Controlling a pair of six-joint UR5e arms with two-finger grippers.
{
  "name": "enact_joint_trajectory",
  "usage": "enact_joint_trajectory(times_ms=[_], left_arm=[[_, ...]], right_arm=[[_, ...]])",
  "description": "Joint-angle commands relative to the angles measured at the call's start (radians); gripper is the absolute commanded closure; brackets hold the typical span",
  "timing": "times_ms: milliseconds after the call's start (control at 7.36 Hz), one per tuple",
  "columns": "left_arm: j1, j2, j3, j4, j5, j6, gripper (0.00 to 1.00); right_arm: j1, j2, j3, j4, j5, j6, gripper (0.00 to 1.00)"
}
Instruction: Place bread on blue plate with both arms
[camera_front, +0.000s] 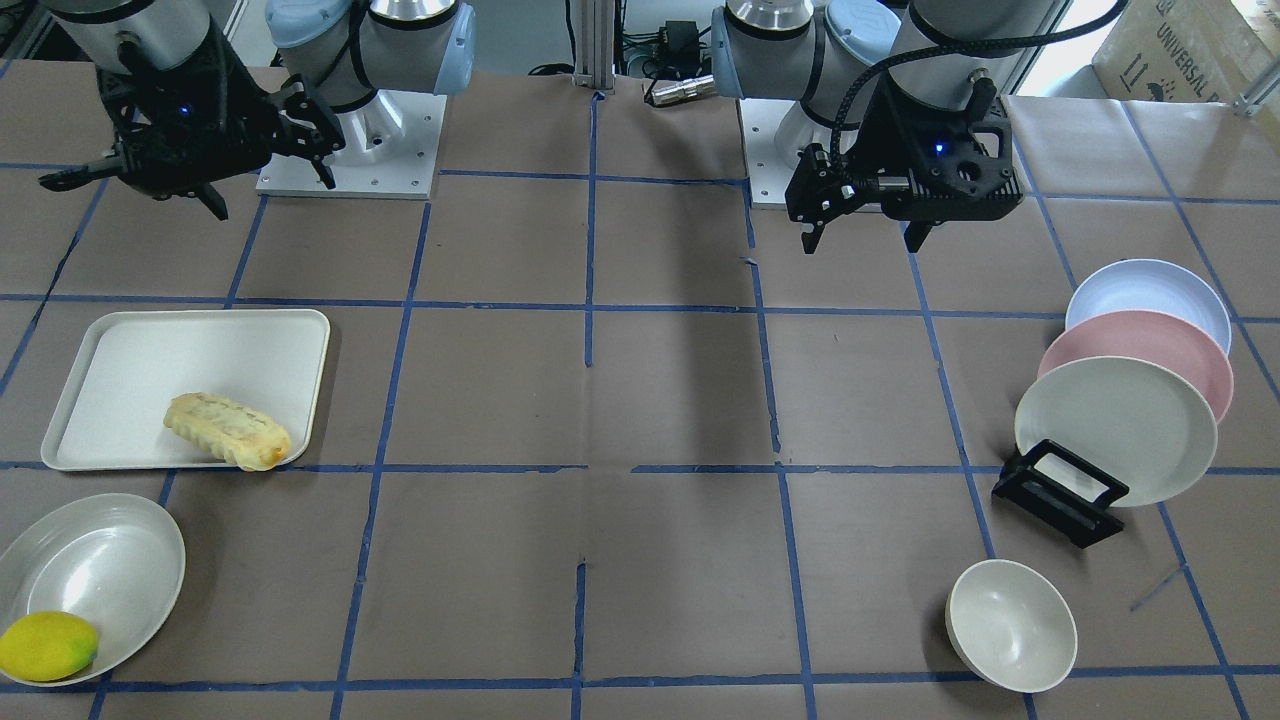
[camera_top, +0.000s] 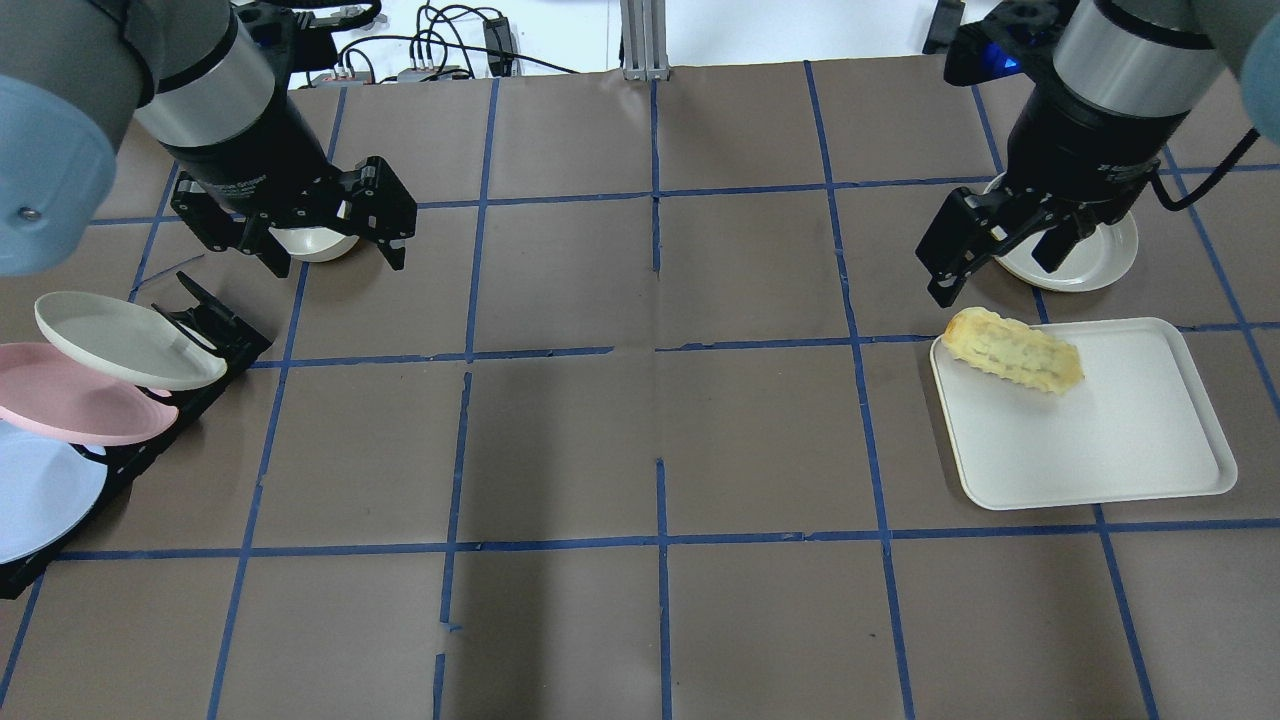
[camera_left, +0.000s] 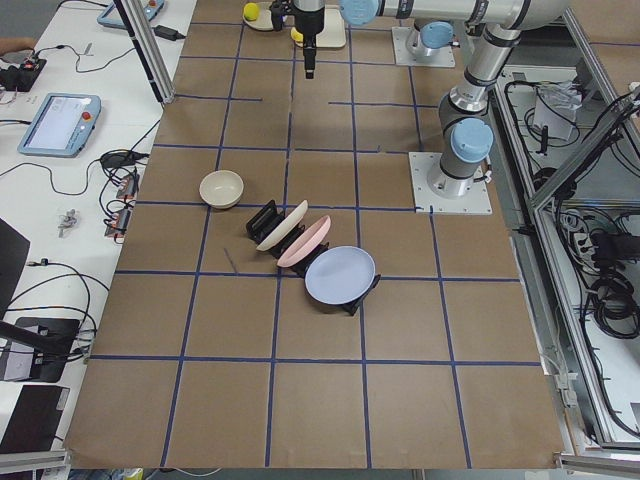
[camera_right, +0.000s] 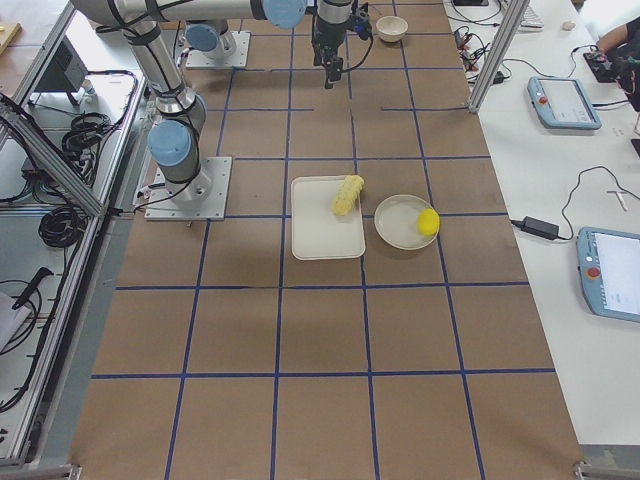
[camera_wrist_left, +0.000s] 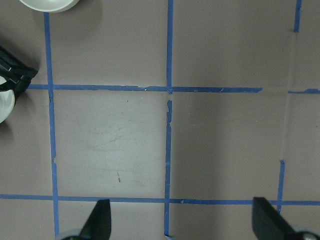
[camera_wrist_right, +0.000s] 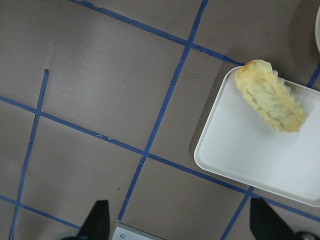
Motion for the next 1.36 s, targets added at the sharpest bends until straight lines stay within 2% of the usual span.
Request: enact_joint_trajectory(times_ms=[0, 272, 407, 543, 679, 815, 951, 1086, 1222], left_arm=[[0.000, 0.007, -0.016, 0.005, 0.002, 0.003, 0.00], [0.000, 0.014, -0.025, 0.010, 0.001, 0.007, 0.00], [0.002, 0.008, -0.030, 0.010, -0.001, 0.010, 0.00], [0.044, 0.001, -0.046, 0.008, 0.004, 0.010, 0.00], [0.163, -0.003, -0.083, 0.008, 0.002, 0.083, 0.00], [0.301, 0.006, -0.137, -0.002, -0.008, 0.149, 0.00], [0.404, 0.008, -0.142, -0.002, -0.005, 0.195, 0.00], [0.482, 0.017, -0.149, -0.010, 0.004, 0.346, 0.00], [0.603, 0.017, -0.159, -0.013, 0.001, 0.473, 0.00]], right_arm=[[0.018, 0.023, -0.010, -0.027, 0.058, 0.014, 0.00], [0.047, -0.035, 0.002, -0.030, 0.057, 0.015, 0.00], [0.053, -0.026, 0.015, -0.076, 0.059, -0.003, 0.00], [0.027, -0.020, 0.062, -0.128, 0.057, -0.143, 0.02], [-0.020, -0.019, 0.128, -0.223, 0.048, -0.404, 0.03], [-0.122, -0.014, 0.222, -0.331, 0.057, -0.551, 0.03], [-0.210, 0.015, 0.308, -0.513, 0.048, -0.720, 0.01], [-0.258, 0.071, 0.346, -0.605, 0.051, -0.818, 0.01], [-0.283, 0.149, 0.337, -0.637, 0.053, -0.865, 0.01]])
